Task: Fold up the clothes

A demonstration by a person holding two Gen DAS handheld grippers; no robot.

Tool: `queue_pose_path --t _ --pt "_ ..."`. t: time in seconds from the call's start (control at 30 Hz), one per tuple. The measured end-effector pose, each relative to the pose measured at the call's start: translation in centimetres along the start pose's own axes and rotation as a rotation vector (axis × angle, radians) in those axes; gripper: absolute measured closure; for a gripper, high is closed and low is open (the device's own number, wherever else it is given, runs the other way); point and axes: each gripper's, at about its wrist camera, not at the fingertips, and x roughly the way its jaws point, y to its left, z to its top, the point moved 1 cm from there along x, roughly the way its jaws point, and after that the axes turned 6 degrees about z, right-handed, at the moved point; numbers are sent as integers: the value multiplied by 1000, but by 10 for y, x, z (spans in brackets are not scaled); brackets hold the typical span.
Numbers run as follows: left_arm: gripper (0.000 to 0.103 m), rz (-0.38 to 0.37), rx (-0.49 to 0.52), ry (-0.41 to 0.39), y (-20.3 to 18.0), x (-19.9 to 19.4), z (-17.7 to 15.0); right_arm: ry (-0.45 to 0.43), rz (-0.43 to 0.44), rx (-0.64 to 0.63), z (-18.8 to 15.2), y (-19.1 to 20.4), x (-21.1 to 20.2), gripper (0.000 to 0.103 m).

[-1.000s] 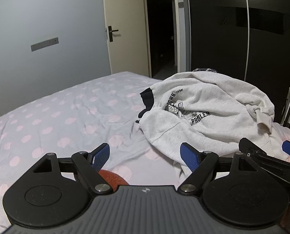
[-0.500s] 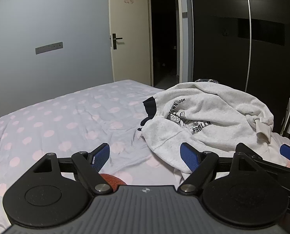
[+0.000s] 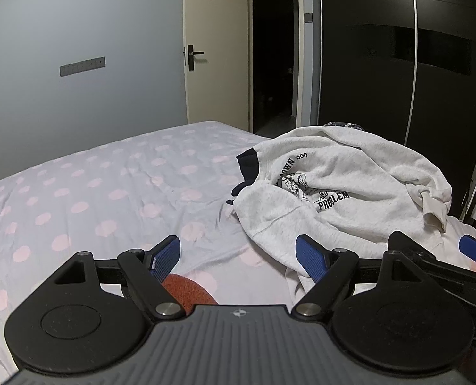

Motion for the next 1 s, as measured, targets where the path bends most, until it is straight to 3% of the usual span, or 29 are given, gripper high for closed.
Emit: queue_pose_path --t 1.0 --pt "10 16 14 31 0 5 -3 23 29 -4 0 0 2 4"
